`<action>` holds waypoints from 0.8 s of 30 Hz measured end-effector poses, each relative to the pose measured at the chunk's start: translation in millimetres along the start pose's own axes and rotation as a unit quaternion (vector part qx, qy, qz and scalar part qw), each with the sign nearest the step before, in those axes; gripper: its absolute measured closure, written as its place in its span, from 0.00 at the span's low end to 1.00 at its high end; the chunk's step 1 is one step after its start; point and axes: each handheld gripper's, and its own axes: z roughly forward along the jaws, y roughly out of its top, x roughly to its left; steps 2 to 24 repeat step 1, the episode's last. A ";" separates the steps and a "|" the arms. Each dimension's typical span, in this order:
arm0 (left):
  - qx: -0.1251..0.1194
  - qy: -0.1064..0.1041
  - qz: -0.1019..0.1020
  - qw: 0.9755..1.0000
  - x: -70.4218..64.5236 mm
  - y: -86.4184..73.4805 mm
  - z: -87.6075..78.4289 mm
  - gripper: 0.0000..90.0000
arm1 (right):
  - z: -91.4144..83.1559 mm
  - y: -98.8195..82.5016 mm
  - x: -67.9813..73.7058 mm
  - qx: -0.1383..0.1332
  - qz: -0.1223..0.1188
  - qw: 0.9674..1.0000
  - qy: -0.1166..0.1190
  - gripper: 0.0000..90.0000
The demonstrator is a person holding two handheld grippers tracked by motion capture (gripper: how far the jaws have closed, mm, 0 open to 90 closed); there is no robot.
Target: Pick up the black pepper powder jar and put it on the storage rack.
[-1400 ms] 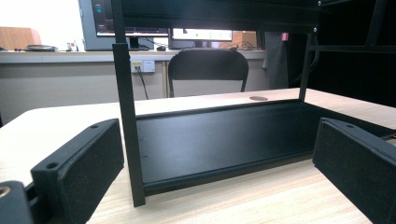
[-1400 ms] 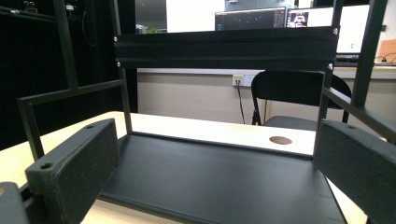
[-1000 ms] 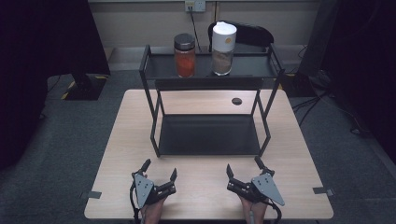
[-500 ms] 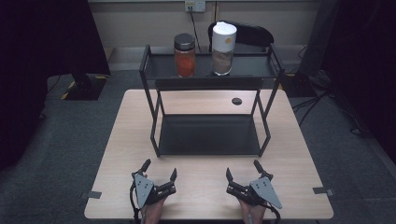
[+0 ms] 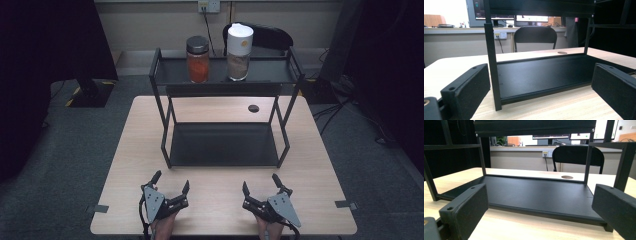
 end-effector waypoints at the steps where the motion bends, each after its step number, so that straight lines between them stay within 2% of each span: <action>1: 0.000 0.000 0.000 1.000 0.0 0.0 0.0 0.01 | -0.3 -0.8 0.9 -0.002 -0.003 1.000 -0.001 0.00; 24: 0.000 0.000 0.000 1.000 0.0 0.0 0.0 0.01 | -0.3 -0.8 0.9 -0.002 -0.003 1.000 -0.001 0.00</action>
